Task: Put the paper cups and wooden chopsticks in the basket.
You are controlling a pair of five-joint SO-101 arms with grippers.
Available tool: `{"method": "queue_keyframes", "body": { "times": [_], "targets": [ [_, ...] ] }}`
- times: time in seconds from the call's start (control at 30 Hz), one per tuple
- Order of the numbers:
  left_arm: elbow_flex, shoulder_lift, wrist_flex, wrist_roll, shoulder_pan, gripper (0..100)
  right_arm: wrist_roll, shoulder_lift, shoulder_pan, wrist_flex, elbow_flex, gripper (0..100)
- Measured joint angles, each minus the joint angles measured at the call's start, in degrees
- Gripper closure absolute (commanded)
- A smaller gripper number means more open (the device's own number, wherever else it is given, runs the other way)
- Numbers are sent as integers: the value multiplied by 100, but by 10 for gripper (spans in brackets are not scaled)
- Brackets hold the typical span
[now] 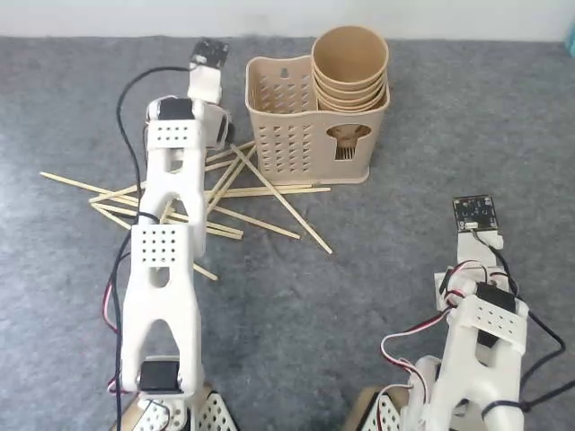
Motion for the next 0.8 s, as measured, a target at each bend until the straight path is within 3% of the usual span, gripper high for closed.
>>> {"method": "queue_keyframes", "body": {
  "times": [0.1, 0.23, 0.57, 0.8],
  "targets": [
    [-44, 62, 0, -70, 0, 848, 0, 0, 0, 0, 0, 991],
    [-53, 79, 18, -88, 26, 990, 0, 0, 0, 0, 0, 991],
    [-255, 79, 747, -105, 0, 987, 0, 0, 0, 0, 0, 991],
    [-1846, 88, 2004, -105, 0, 987, 0, 0, 0, 0, 0, 991]
  ]
}}
